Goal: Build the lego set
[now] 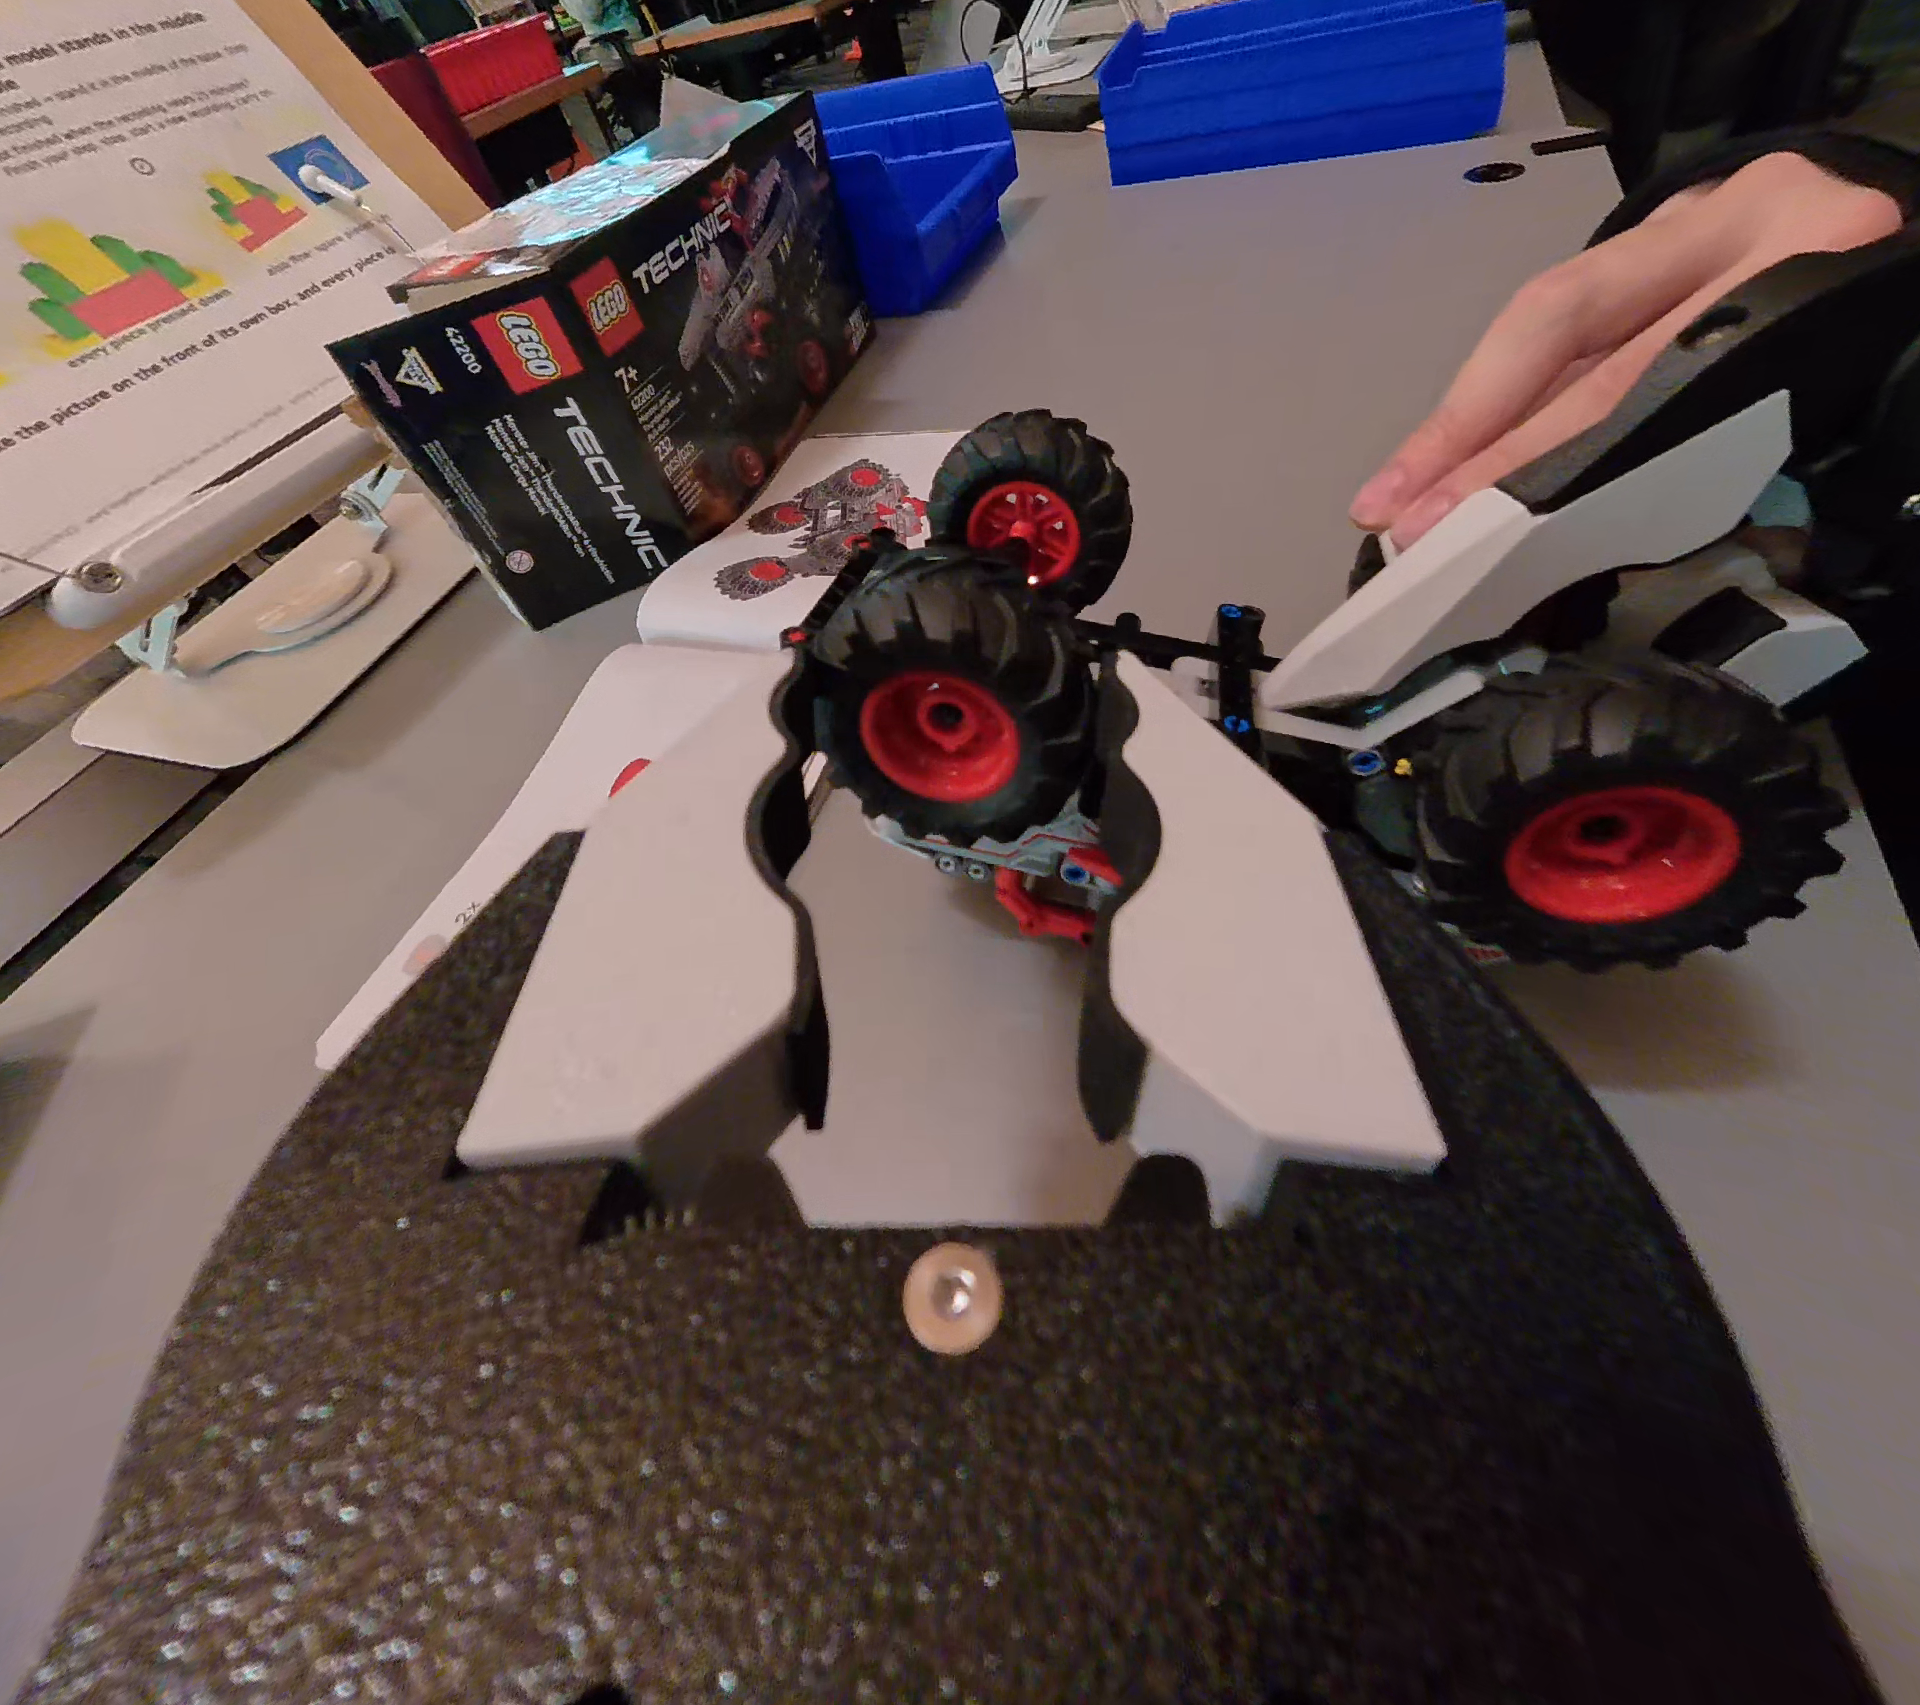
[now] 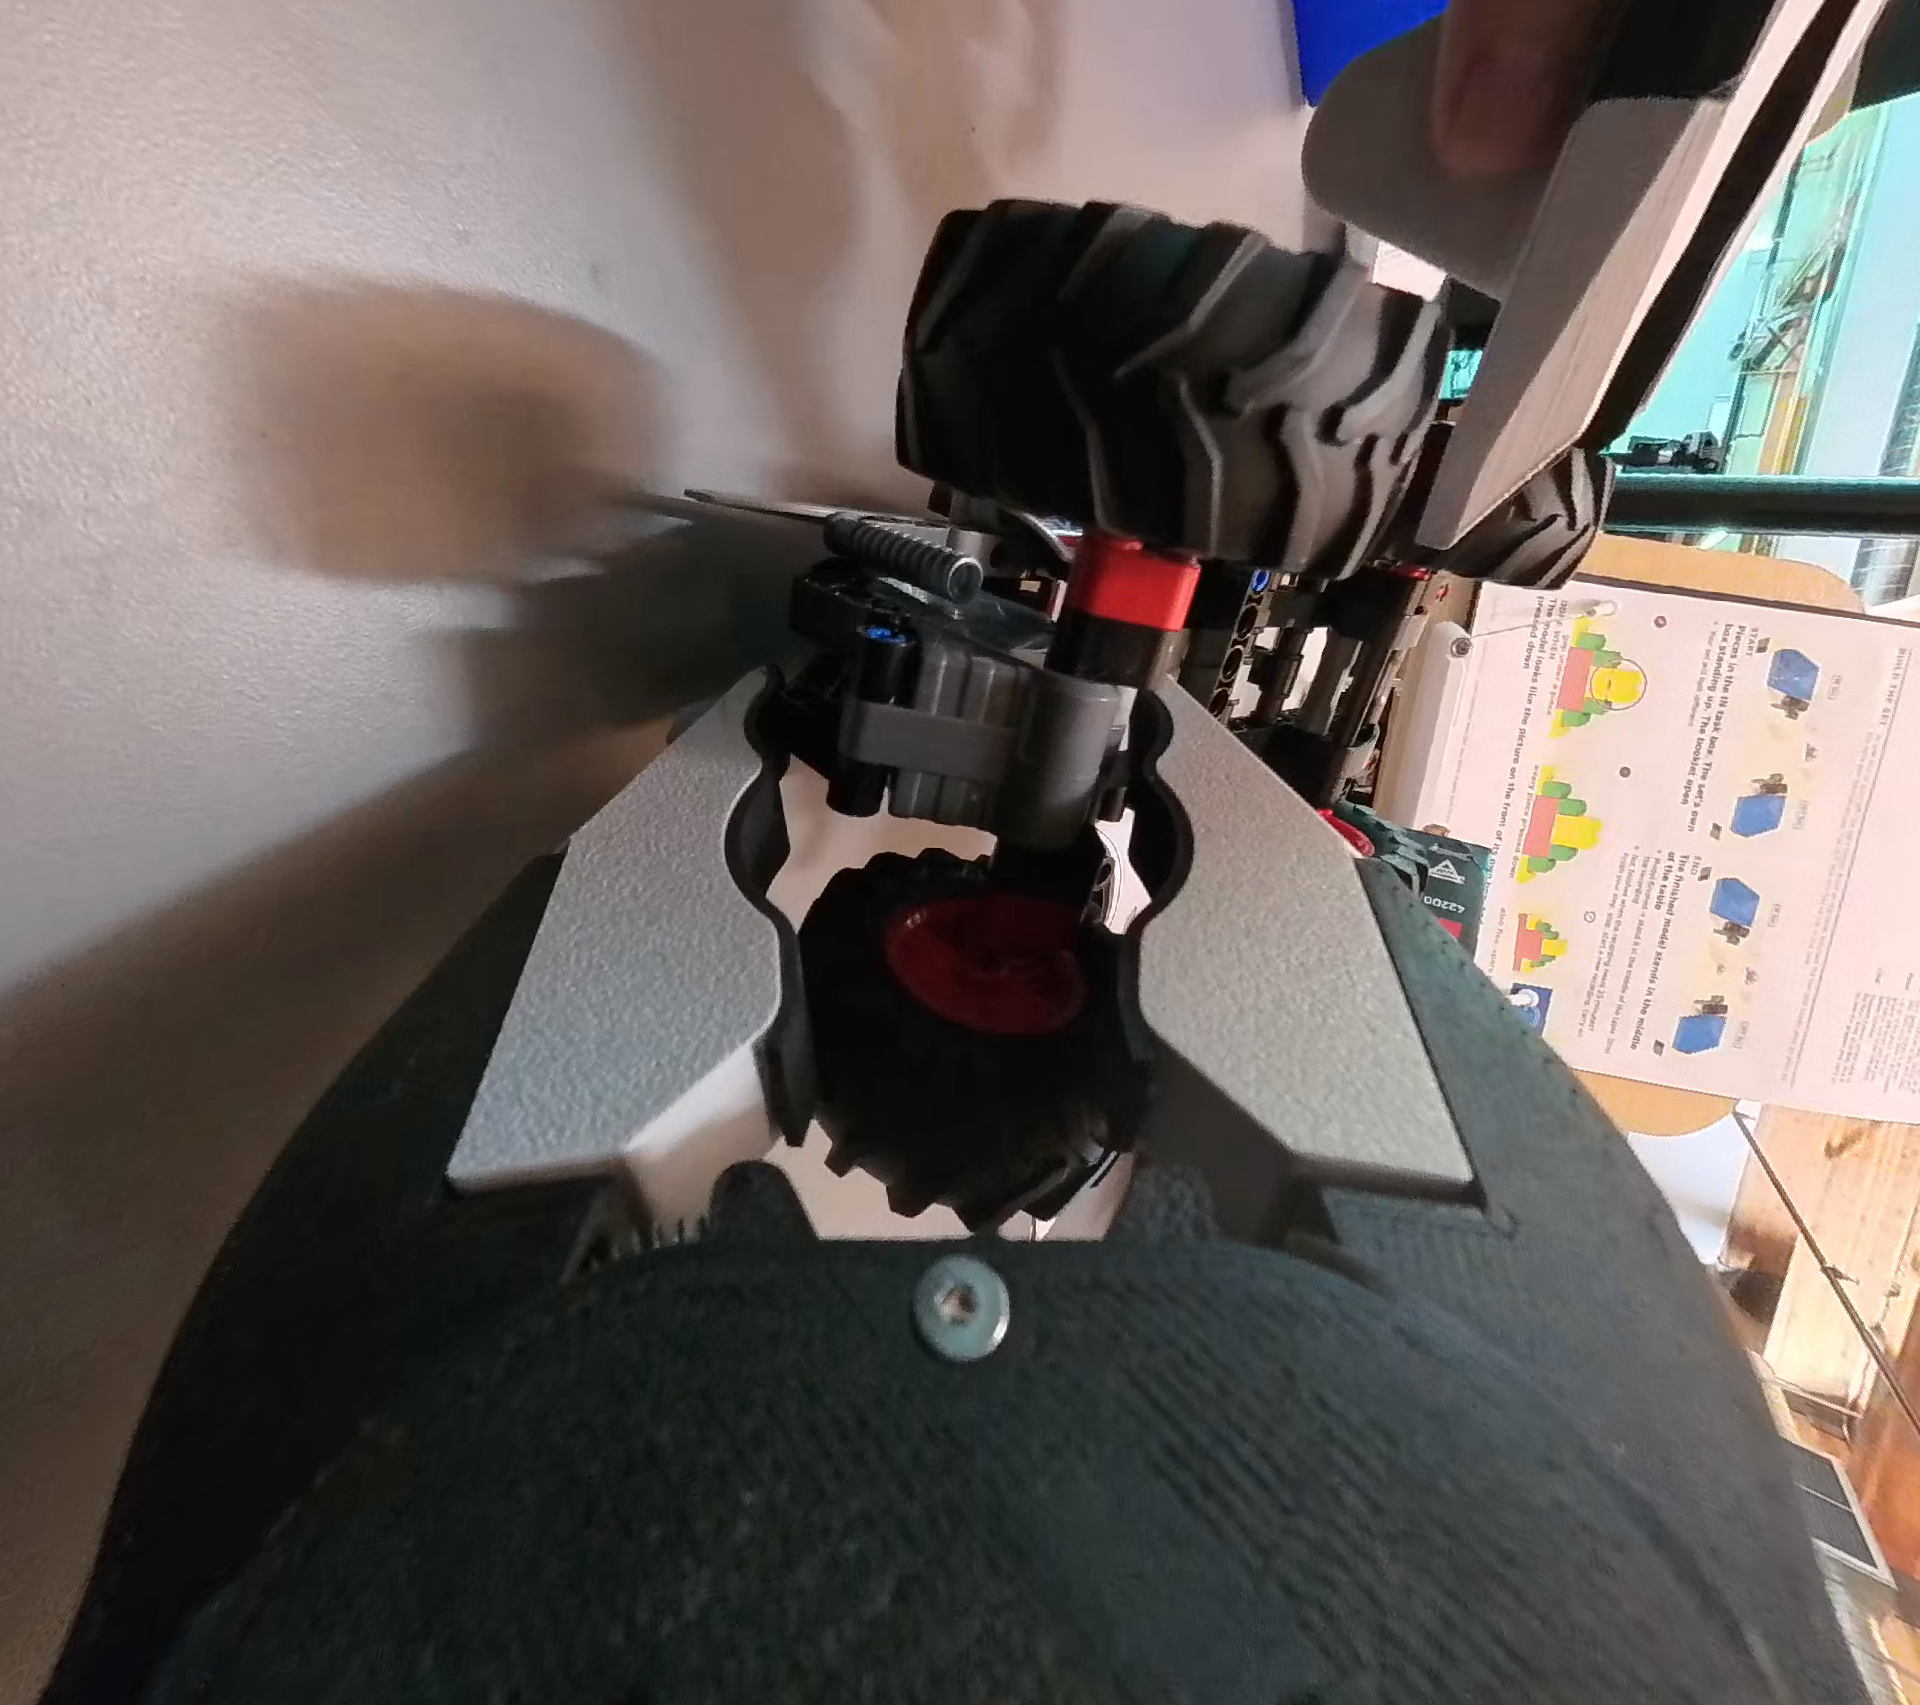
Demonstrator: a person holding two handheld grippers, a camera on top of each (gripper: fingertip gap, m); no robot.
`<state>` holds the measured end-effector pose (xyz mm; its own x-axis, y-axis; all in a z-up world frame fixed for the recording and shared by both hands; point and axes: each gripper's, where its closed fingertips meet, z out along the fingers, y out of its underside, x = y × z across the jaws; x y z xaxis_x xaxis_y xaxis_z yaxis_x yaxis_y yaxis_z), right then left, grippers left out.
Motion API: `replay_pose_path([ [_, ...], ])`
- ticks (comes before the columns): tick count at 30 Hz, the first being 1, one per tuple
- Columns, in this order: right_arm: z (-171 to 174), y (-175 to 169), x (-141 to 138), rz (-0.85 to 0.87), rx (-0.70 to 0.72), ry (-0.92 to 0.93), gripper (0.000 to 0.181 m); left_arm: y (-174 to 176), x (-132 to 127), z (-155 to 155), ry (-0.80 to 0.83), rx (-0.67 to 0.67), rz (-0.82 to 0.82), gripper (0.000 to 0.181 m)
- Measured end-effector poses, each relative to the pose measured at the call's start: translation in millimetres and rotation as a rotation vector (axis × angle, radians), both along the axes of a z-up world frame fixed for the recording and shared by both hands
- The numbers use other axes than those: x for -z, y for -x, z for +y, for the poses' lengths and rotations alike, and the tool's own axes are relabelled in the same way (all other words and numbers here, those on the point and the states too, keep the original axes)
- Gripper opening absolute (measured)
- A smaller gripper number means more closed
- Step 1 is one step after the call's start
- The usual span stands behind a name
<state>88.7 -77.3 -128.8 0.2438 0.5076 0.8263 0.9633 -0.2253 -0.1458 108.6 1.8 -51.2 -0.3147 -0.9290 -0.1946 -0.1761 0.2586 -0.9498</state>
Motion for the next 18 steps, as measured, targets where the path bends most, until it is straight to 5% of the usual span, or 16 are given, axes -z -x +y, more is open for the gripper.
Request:
replay_pose_path([
  [18,1.5,0.2,2.7,-0.036,0.003,0.005,0.065,2.6,1.4,16.3,-0.027,-0.005,0.004,0.052],
])
